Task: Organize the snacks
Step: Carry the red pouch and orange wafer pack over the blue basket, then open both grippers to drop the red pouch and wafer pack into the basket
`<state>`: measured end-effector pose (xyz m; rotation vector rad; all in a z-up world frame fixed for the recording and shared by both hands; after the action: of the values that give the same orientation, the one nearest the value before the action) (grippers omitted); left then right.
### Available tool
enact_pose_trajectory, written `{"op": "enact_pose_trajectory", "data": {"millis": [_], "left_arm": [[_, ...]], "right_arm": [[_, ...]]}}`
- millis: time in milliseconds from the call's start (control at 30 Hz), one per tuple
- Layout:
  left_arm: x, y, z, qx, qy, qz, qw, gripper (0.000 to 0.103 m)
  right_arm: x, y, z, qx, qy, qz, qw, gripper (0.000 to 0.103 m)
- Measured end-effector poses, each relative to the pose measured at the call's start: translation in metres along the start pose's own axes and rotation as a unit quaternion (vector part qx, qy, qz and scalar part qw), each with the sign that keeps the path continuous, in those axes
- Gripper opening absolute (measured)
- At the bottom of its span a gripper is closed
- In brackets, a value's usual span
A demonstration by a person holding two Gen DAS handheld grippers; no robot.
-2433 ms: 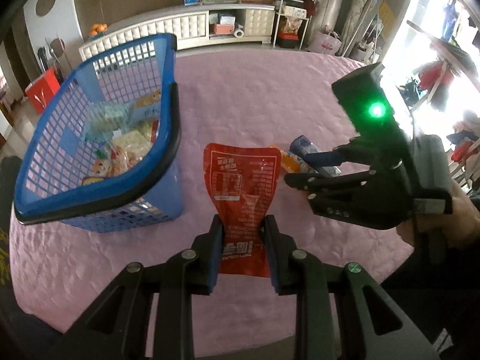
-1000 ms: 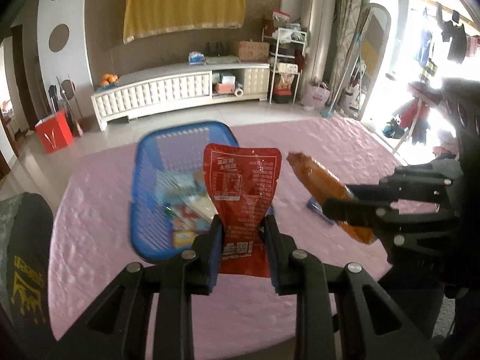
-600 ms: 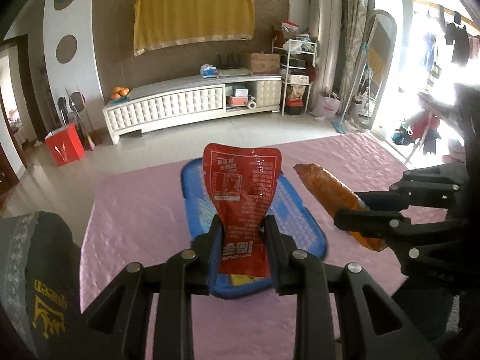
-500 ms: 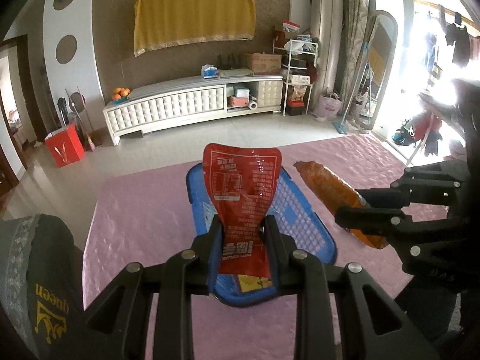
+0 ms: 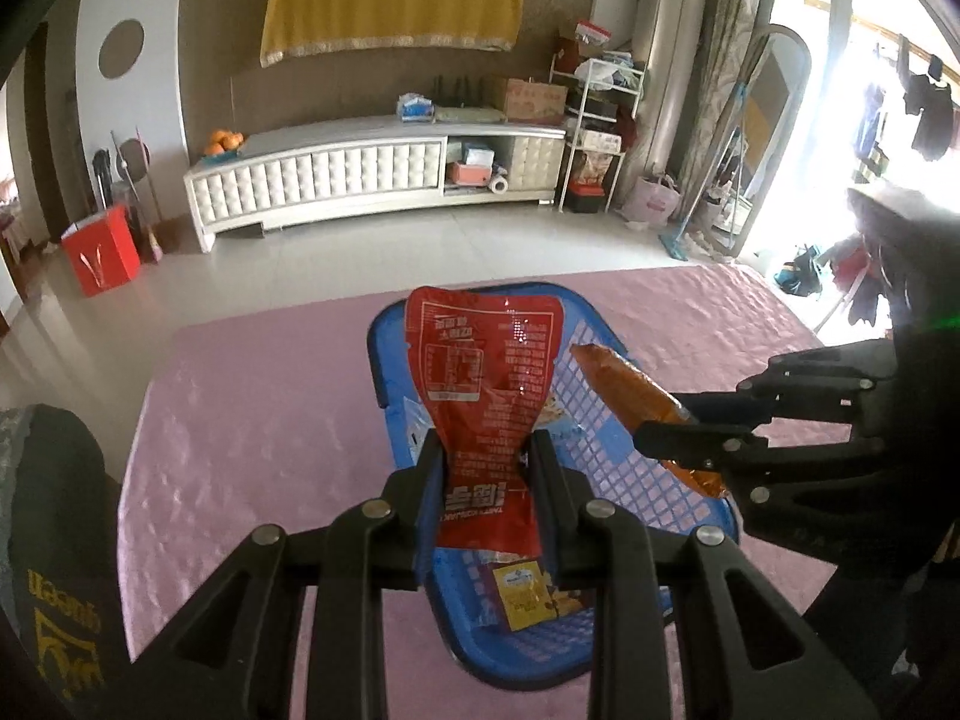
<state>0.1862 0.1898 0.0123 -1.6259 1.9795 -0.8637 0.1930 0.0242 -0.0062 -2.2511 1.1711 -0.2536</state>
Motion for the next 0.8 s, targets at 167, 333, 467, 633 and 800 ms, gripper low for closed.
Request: {"op": "enact_pose_trajectory", "data": {"millis": [167, 333, 467, 633, 800], "left_arm": [[-0.003, 0.000, 0.016, -0.008, 0.003, -0.010, 0.9999, 0.025], [-0.005, 0.003, 0.024, -0.016, 0.006, -0.016, 0.9997, 0.025], [-0.003, 0.004, 0.023, -0.022, 0.005, -0.015, 0.9996, 0.025], [0.002, 0.002, 0.019, -0.025, 0.005, -0.011, 0.9996, 0.025], [0.012, 0.001, 0.012, -0.023, 0.006, -0.005, 0.9997, 0.025]], "right_arm": [[0.008, 0.000, 0.010, -0.011, 0.011, 0.010, 1.000, 0.018], [0.014, 0.004, 0.027, -0.047, 0.043, 0.000, 0.998, 0.027], [0.019, 0.008, 0.029, -0.050, 0.049, 0.011, 0.998, 0.065], [0.013, 0.013, 0.001, -0.011, 0.039, 0.009, 0.999, 0.081], [0.015, 0.017, -0.023, 0.010, 0.022, 0.015, 1.000, 0.090]]}}
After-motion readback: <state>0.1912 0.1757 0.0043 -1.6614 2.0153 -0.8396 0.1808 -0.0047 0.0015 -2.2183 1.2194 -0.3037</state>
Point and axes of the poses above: each gripper's, at about its wrist camera, not at the fingertips, and z roughly the way its jaws point, x to its right, y to its underside, the point moved 1 cm from there along z, roughly the way its jaws point, and after that the axes turned 5 degrees about z, right-handed, at the moved point
